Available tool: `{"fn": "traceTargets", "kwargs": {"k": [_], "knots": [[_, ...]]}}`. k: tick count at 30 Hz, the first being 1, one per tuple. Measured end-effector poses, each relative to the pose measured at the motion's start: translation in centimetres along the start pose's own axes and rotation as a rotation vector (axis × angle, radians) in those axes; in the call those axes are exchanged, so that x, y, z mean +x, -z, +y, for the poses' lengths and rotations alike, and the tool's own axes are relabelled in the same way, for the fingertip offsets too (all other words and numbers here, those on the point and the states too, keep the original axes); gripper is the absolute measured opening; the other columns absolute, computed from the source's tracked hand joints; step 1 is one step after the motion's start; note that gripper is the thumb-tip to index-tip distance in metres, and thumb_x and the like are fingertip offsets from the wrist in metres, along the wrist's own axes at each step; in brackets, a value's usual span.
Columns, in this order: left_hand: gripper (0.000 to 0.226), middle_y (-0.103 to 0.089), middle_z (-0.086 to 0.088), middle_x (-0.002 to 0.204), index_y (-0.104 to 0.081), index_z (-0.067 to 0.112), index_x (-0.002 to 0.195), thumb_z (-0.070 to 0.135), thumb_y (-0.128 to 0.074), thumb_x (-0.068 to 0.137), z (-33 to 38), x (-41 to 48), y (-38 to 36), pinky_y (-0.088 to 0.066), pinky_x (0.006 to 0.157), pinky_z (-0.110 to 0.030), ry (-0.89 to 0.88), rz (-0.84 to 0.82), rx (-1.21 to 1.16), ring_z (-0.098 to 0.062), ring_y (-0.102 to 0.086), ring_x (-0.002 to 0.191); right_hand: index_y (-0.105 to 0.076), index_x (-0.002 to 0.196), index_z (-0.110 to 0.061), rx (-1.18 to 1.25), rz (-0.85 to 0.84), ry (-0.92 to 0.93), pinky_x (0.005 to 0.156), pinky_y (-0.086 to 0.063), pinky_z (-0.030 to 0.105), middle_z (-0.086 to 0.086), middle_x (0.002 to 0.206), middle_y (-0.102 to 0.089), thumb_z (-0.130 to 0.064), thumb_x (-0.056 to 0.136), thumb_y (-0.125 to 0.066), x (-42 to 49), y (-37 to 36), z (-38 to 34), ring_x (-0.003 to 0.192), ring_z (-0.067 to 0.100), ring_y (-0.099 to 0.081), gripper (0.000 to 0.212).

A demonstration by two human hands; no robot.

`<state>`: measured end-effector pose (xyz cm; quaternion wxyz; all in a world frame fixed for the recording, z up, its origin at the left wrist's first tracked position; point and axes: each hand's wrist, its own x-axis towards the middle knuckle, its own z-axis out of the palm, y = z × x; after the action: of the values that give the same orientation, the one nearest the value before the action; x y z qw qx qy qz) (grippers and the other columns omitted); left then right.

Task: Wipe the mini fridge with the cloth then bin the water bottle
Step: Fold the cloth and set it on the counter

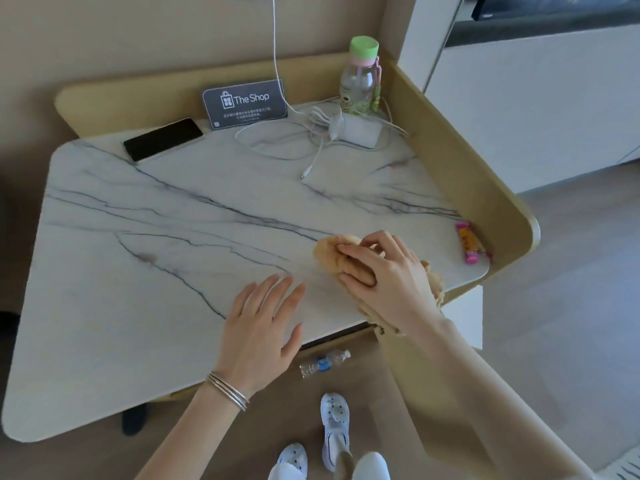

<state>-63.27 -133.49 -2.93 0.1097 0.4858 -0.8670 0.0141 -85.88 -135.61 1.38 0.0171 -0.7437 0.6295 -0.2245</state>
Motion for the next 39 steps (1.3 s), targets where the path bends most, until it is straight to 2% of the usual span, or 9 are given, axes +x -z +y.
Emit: {"fn": "traceTargets", "kwargs": {"k": [9, 15, 19, 22, 25, 29, 34, 36, 39], "knots": [[0.053, -0.055, -0.011, 0.137, -0.058, 0.011, 0.128, 0.039, -0.041, 0.087, -2.7, 4.3, -5.0, -0.027, 0.107, -0.044, 0.237, -0.075, -0.008, -0.027, -0.040, 0.129, -0.052, 0.124, -0.034, -0.057, -0.178, 0.092, 0.077, -0.042, 0.040, -0.001, 0.113, -0.055, -0.055, 0.087, -0.038, 7.0, -5.3, 1.9, 0.096, 0.025, -0.054, 0.045], [0.054, -0.053, -0.011, 0.139, -0.057, 0.010, 0.131, 0.036, -0.040, 0.087, -2.7, 4.0, -6.5, -0.030, 0.106, -0.044, 0.259, -0.084, -0.047, -0.028, -0.043, 0.130, -0.058, 0.117, -0.032, -0.139, -0.220, 0.201, 0.073, -0.039, 0.041, 0.002, 0.110, -0.057, -0.048, 0.088, -0.046, 6.2, -8.5, 2.2, 0.091, 0.027, -0.053, 0.035], [0.053, -0.053, -0.011, 0.139, -0.057, 0.011, 0.131, 0.036, -0.042, 0.087, -3.0, 4.0, -6.5, -0.030, 0.107, -0.044, 0.253, -0.060, -0.071, -0.027, -0.043, 0.130, -0.055, 0.121, -0.033, -0.064, -0.312, 0.195, 0.078, -0.040, 0.042, 0.002, 0.115, -0.054, -0.055, 0.087, -0.041, 7.7, -7.7, 1.6, 0.098, 0.026, -0.052, 0.043], [0.052, -0.054, -0.010, 0.139, -0.058, 0.011, 0.131, 0.035, -0.043, 0.087, -3.5, 3.9, -6.4, -0.031, 0.106, -0.043, 0.217, -0.065, -0.092, -0.026, -0.045, 0.129, -0.054, 0.123, -0.029, 0.116, -0.288, 0.148, 0.091, -0.036, 0.043, 0.002, 0.124, -0.050, -0.054, 0.087, -0.045, 8.1, -5.5, 1.7, 0.112, 0.024, -0.047, 0.045], [0.051, -0.055, -0.010, 0.137, -0.061, 0.010, 0.128, 0.035, -0.043, 0.086, -4.0, 3.9, -6.0, -0.032, 0.106, -0.042, 0.182, -0.072, -0.094, -0.027, -0.050, 0.125, -0.053, 0.124, -0.028, 0.181, -0.196, 0.112, 0.098, -0.031, 0.039, 0.001, 0.125, -0.050, -0.051, 0.087, -0.047, 7.0, -3.0, 2.7, 0.115, 0.017, -0.043, 0.044], [0.051, -0.052, -0.010, 0.140, -0.059, 0.009, 0.128, 0.032, -0.044, 0.086, -4.3, 4.9, -4.9, -0.035, 0.104, -0.043, 0.146, -0.021, -0.154, -0.025, -0.046, 0.128, -0.050, 0.128, -0.032, 0.173, -0.246, -0.004, 0.097, -0.036, 0.036, -0.003, 0.126, -0.050, -0.052, 0.084, -0.047, 5.5, -2.6, 4.7, 0.111, 0.019, -0.050, 0.049], [0.052, -0.047, -0.008, 0.146, -0.052, 0.008, 0.137, 0.030, -0.046, 0.090, -3.3, 6.5, -3.2, -0.035, 0.107, -0.039, 0.093, 0.066, -0.292, -0.022, -0.045, 0.131, -0.052, 0.129, -0.029, 0.198, -0.394, -0.069, 0.088, -0.045, 0.032, -0.004, 0.128, -0.053, -0.056, 0.086, -0.036, 4.0, -3.9, 1.6, 0.110, 0.020, -0.053, 0.054], [0.052, -0.048, -0.007, 0.145, -0.052, 0.007, 0.136, 0.034, -0.046, 0.092, -2.9, 6.5, -2.9, -0.036, 0.106, -0.037, 0.090, 0.072, -0.316, -0.020, -0.045, 0.130, -0.053, 0.128, -0.032, 0.385, -0.433, -0.128, 0.088, -0.048, 0.032, -0.007, 0.129, -0.054, -0.046, 0.091, -0.041, 3.7, -4.2, 0.7, 0.111, 0.015, -0.054, 0.041], [0.054, -0.050, -0.005, 0.143, -0.054, 0.008, 0.133, 0.044, -0.044, 0.094, -2.9, 6.5, -2.9, -0.039, 0.104, -0.038, 0.134, 0.052, -0.322, -0.019, -0.049, 0.126, -0.062, 0.119, -0.028, 0.579, -0.342, -0.222, 0.085, -0.048, 0.023, -0.005, 0.115, -0.063, -0.023, 0.095, -0.048, 4.2, -4.3, 1.1, 0.103, 0.013, -0.060, 0.028]]}}
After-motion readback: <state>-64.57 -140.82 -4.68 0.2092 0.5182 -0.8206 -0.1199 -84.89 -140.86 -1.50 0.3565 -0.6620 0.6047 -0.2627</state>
